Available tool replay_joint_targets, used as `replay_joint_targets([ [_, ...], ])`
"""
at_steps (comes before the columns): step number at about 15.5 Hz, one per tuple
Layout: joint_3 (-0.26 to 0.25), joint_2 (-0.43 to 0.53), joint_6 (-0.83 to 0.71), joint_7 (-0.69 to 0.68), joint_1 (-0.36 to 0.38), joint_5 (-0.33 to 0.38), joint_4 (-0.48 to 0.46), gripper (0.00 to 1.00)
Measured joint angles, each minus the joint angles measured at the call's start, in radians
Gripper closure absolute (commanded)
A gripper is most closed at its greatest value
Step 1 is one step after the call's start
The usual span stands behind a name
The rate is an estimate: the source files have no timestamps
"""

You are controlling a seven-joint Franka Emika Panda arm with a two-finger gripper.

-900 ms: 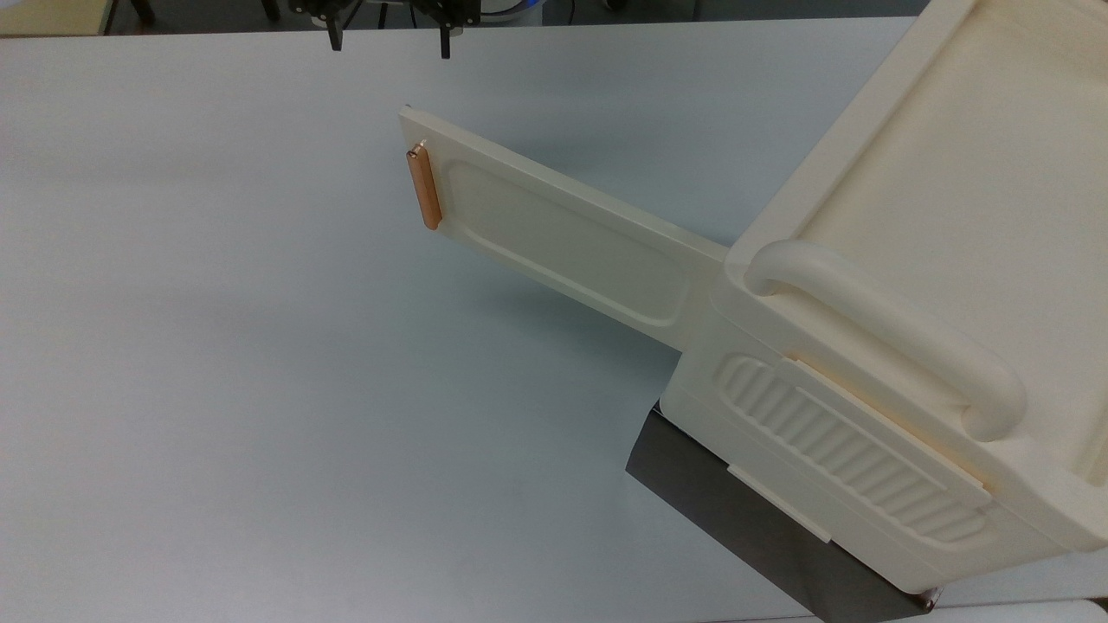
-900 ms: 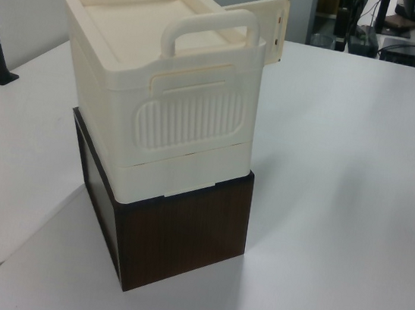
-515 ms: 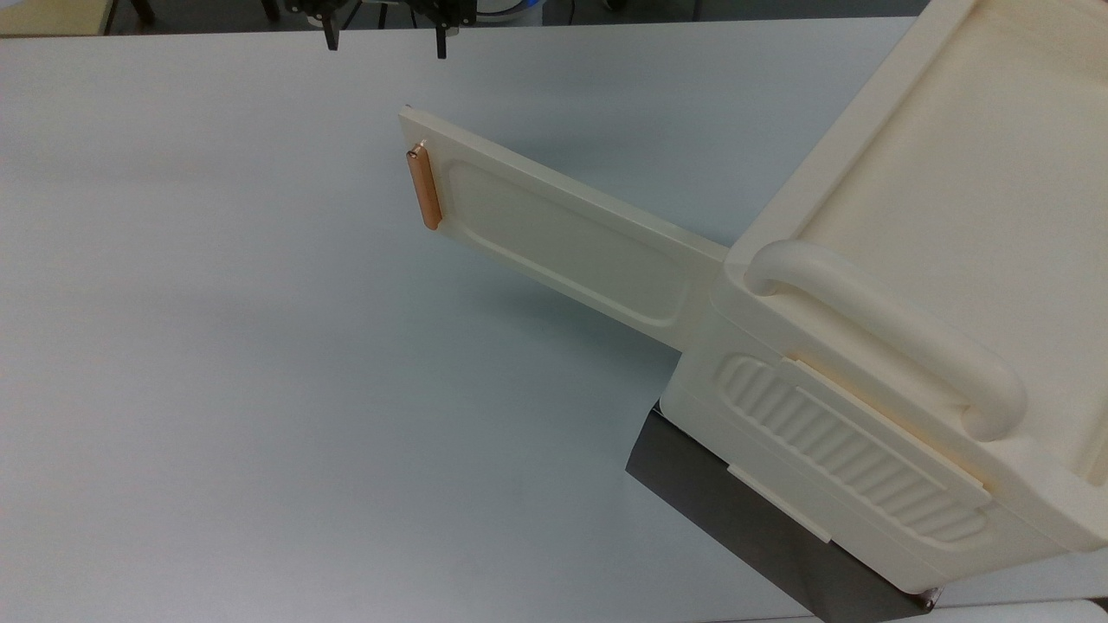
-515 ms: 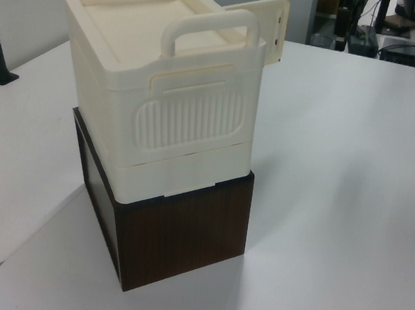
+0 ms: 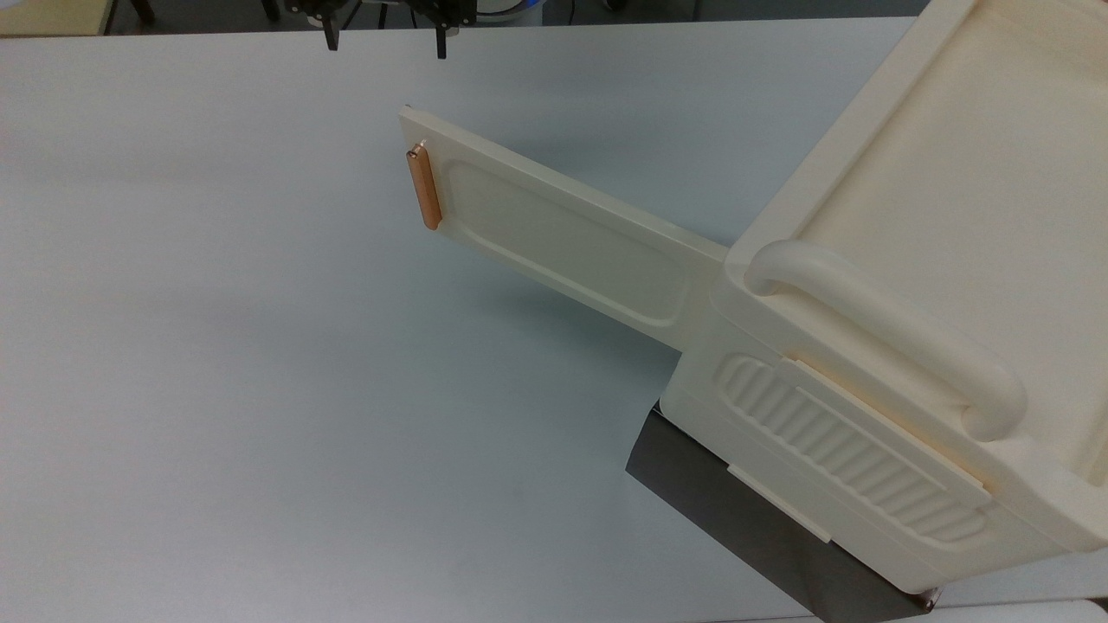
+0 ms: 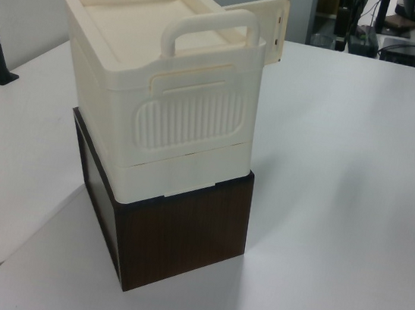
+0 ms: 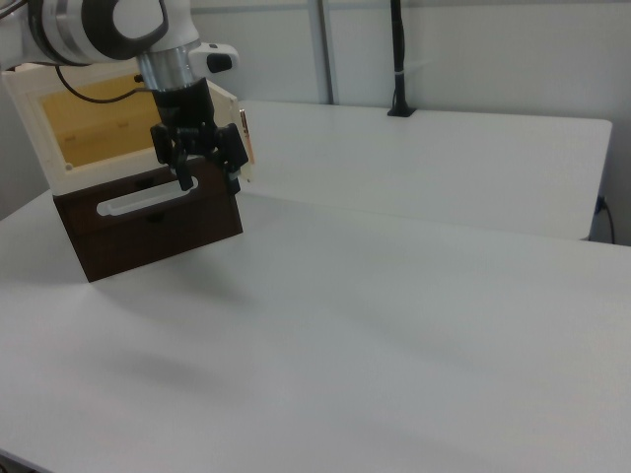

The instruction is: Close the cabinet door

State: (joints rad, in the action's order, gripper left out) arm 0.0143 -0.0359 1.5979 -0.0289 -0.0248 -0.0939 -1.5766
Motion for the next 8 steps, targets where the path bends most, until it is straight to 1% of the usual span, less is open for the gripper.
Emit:
replay_joint_targets([
  [3, 0.0, 0.0, 0.001, 0.0, 0.0, 0.0, 0.0, 0.53],
  [6, 0.0, 0.0, 0.003, 0.0, 0.0, 0.0, 0.0, 0.85],
  [7, 0.0, 0.0, 0.004, 0.0, 0.0, 0.0, 0.0, 0.93],
  [8, 0.0, 0.0, 0.005, 0.0, 0.0, 0.0, 0.0, 0.95],
])
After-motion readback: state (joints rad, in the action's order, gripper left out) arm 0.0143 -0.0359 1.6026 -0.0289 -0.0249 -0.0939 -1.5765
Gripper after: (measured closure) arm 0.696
